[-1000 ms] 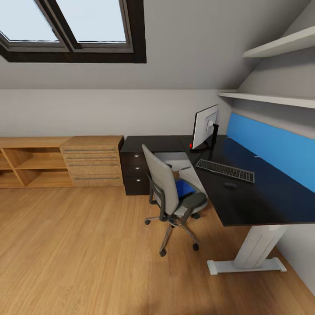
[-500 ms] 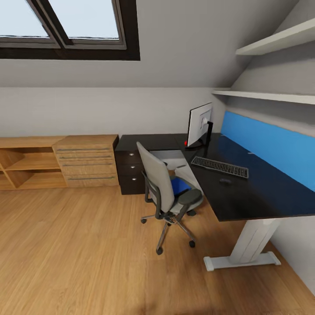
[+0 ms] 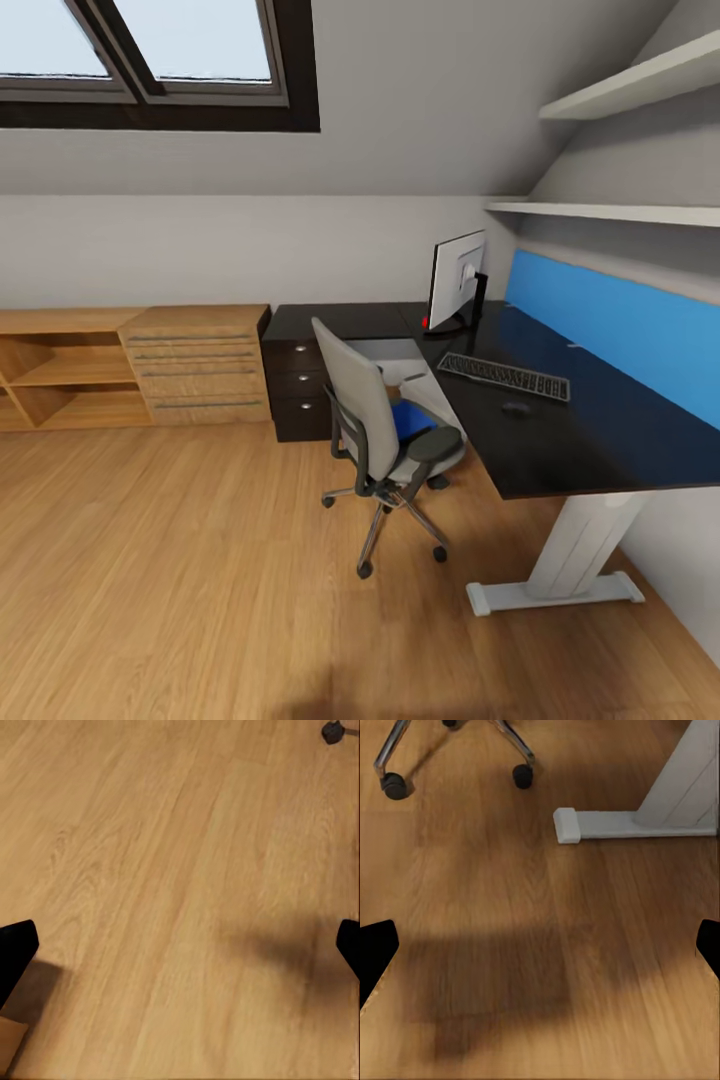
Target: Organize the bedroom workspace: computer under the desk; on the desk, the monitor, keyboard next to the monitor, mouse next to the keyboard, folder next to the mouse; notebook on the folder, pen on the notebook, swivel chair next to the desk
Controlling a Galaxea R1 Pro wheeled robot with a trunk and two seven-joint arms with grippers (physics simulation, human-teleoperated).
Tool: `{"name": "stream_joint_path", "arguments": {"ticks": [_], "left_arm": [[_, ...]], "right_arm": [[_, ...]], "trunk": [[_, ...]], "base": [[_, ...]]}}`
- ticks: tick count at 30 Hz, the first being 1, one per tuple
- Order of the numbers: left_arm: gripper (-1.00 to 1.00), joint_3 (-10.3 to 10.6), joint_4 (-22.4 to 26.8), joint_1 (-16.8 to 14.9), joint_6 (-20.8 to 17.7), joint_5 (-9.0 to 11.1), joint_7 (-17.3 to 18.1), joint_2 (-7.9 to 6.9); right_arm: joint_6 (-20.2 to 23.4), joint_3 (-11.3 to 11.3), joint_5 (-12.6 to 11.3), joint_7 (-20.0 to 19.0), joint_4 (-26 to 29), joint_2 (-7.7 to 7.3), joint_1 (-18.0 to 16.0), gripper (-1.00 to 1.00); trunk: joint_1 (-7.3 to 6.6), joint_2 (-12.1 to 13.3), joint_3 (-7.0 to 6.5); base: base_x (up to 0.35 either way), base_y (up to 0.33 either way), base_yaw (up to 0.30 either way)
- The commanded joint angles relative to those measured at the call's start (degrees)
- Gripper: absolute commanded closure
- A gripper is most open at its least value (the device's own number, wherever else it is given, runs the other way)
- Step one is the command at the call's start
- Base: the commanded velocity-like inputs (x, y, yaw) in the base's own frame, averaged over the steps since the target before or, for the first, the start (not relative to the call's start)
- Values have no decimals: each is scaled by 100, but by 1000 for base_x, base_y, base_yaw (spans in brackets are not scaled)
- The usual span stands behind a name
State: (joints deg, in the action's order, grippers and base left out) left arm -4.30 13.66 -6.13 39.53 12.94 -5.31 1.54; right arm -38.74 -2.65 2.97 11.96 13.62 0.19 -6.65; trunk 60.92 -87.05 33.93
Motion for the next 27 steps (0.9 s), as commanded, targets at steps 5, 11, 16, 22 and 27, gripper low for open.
{"name": "stream_joint_path", "arguments": {"ticks": [5, 11, 16, 22, 27], "left_arm": [[-100, 47, 1165, -2, -1267, -125, -201, 122], [-100, 209, 3901, 194, -4639, -326, -941, 234], [-100, 319, 6173, 443, -6723, -332, -1062, 316], [-100, 856, 7538, 495, -7727, 129, -1084, 360], [-100, 1067, 7889, 507, -7871, 392, -1086, 543]], "right_arm": [[455, -5, 7, 87, 538, -8, -145, -100], [1588, 8, -16, 82, 823, -5, -964, -100], [2263, 14, -30, 54, 757, 9, -1733, -100], [2985, 51, -143, 41, 508, -20, -2677, -100], [3475, 73, -1034, 26, 53, -91, -3453, -100]], "trunk": [[110, -205, 96], [242, -445, 204], [352, -646, 294], [483, -886, 401], [593, -1087, 491]], "base": [[0, 0, 0], [0, 0, 0], [0, 0, 0], [0, 0, 0], [0, 0, 0]]}}
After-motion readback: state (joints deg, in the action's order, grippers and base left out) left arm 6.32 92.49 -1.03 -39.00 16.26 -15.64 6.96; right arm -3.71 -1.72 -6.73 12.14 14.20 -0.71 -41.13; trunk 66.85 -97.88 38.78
